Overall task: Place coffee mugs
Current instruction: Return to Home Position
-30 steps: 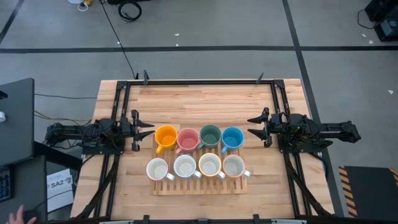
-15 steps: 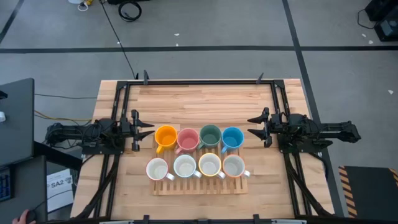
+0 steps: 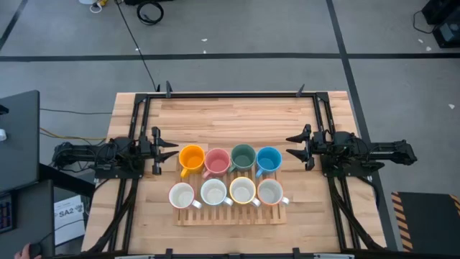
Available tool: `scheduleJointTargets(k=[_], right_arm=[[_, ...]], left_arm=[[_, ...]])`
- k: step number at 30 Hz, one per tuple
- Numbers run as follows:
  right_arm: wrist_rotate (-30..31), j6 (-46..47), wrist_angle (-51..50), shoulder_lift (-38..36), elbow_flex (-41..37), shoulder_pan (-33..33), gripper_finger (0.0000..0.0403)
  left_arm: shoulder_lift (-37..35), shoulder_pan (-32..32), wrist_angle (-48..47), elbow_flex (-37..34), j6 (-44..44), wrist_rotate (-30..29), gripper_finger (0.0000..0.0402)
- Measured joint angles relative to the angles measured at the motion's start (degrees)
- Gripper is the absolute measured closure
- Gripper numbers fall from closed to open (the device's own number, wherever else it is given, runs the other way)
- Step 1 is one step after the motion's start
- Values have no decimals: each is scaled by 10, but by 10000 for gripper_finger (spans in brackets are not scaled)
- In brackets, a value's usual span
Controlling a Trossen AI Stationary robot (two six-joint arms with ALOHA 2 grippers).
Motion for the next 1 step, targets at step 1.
scheduleJointTargets(k=[1], right_arm=[[0, 0, 0, 0, 0, 0, 164]], left_arm=[[0, 0, 0, 0, 0, 0, 288]])
